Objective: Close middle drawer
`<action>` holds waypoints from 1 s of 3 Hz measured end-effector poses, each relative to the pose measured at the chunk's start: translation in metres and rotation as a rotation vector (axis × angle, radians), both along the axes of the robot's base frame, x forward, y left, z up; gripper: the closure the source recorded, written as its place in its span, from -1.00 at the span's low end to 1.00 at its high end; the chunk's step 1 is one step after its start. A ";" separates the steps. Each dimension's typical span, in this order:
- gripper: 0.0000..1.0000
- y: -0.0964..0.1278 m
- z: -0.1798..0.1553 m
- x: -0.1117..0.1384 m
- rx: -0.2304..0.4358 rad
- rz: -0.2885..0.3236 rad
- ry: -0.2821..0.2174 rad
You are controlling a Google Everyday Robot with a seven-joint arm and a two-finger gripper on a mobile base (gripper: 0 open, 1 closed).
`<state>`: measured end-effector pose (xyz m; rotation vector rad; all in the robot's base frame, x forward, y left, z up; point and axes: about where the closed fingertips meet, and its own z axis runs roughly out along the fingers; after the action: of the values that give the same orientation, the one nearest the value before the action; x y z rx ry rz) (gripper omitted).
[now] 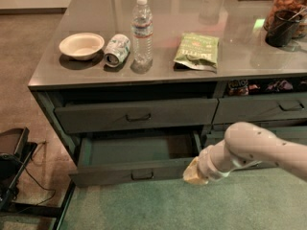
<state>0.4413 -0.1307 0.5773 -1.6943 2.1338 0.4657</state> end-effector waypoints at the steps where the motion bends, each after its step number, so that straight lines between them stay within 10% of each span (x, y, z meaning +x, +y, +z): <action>1: 1.00 0.028 -0.065 0.003 0.056 0.039 -0.010; 3: 1.00 0.058 -0.130 0.017 0.053 0.082 -0.024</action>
Offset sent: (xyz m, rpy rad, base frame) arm 0.0368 0.0839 -0.1928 0.0262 -0.0430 0.1262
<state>0.4580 -0.0727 0.4473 -1.7544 2.0228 0.5174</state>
